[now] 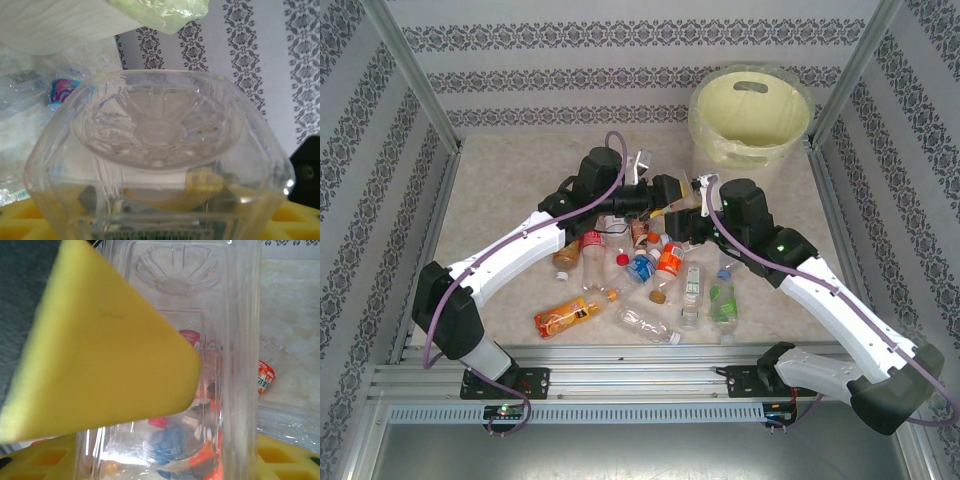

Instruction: Put the plastic bottles in the bin

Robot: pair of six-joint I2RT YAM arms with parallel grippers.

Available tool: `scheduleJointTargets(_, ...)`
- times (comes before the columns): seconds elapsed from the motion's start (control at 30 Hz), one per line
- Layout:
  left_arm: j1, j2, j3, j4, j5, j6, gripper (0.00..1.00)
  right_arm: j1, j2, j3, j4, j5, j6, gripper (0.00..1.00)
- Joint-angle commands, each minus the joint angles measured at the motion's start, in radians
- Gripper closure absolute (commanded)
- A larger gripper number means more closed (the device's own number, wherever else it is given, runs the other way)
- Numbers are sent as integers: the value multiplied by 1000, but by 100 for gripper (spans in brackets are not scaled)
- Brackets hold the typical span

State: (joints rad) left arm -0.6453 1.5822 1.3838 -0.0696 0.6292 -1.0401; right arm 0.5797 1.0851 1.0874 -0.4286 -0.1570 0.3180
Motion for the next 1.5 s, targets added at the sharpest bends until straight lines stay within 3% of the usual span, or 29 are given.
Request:
scheduleJointTargets(0.0,21,-7,-5,71,31,-20,10,-9,-34,7,11,28,-2,44)
scheduleJointTargets(0.03,27,-9,-10,109,41,-43,1,-11,-42,2,6,35,-2,44)
scheduleJointTargets(0.2,66,-22,-15,246,79,-102,0,-26,-91,-19,-16,63,8,44)
scheduleJointTargets(0.43,121,-46,25,217,159,5,0,-82,-141,-9,-66,114,15,45)
scheduleJointTargets(0.6,154,-83,75,113,254,231,0,-142,-148,40,-86,128,0,45)
scheduleJointTargets(0.77,154,-125,128,-133,238,522,0,-201,-117,124,-100,123,-24,45)
scheduleJointTargets(0.87,154,-166,88,-165,182,609,0,-233,-76,196,-114,121,-42,45)
scheduleJointTargets(1.03,154,-261,-61,-48,128,630,0,-293,23,345,-151,109,-73,45)
scheduleJointTargets(1.27,154,-342,-173,-12,38,679,0,-365,160,520,-181,93,-95,46)
scheduleJointTargets(1.47,154,-386,-218,18,48,682,0,-421,300,677,-233,77,-115,46)
